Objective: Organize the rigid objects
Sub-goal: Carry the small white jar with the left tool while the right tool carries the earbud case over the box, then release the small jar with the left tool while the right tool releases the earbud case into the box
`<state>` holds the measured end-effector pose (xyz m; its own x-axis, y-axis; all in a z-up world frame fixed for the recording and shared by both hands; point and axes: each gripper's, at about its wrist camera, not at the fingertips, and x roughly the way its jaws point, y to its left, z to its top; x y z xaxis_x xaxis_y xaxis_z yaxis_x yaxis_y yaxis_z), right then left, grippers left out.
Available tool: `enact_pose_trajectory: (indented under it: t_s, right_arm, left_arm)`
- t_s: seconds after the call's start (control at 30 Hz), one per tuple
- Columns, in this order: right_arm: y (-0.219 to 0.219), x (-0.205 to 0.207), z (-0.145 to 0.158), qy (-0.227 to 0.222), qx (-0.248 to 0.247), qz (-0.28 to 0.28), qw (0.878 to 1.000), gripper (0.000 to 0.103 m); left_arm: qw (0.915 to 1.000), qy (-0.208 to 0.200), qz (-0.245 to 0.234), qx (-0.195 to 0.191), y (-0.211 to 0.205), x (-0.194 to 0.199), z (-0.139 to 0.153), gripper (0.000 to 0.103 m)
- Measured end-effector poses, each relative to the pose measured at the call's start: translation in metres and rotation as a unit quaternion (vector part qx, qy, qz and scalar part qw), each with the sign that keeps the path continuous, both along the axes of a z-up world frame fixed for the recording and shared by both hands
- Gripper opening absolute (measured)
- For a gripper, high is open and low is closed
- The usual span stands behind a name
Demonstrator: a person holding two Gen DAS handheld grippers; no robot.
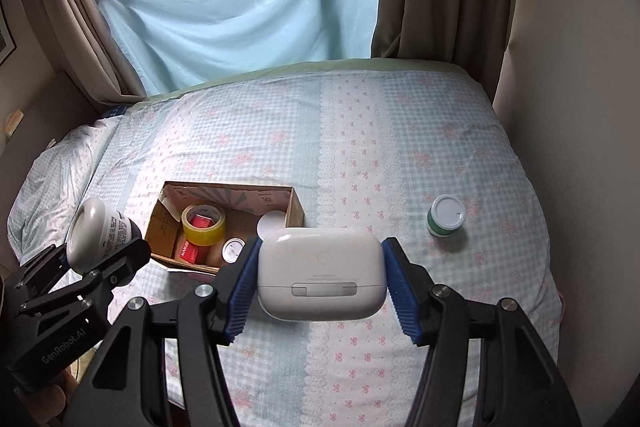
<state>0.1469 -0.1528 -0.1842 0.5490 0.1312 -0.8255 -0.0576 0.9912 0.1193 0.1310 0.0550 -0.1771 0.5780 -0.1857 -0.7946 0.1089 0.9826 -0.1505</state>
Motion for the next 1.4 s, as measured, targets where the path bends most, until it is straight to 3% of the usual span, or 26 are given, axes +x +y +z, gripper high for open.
enact_pose_trajectory:
  t_s: [0.23,0.5,0.87,1.2,1.4]
  right_arm:
    - [0.069,0.023,-0.019,0.031,0.007,-0.005,0.999,0.056]
    - [0.125,0.056,-0.051,0.076,0.017,-0.006,0.997,0.056]
    - [0.15,0.107,-0.138,0.186,-0.007,0.035,0.982,0.056]
    - [0.142,0.136,-0.214,0.27,-0.016,0.047,0.962,0.056]
    - [0.136,0.141,-0.237,0.291,-0.008,0.041,0.956,0.056]
  left_arm:
    - [0.9994,0.032,-0.012,0.005,0.08,0.027,-0.025,0.053]
    - [0.9954,0.09,-0.026,0.02,0.133,0.066,-0.068,0.053]
    - [0.9801,0.198,0.008,-0.002,0.158,0.114,-0.157,0.053]
    - [0.9649,0.258,-0.021,0.045,0.141,0.148,-0.222,0.053]
    - [0.9596,0.274,-0.029,0.056,0.144,0.16,-0.241,0.053]
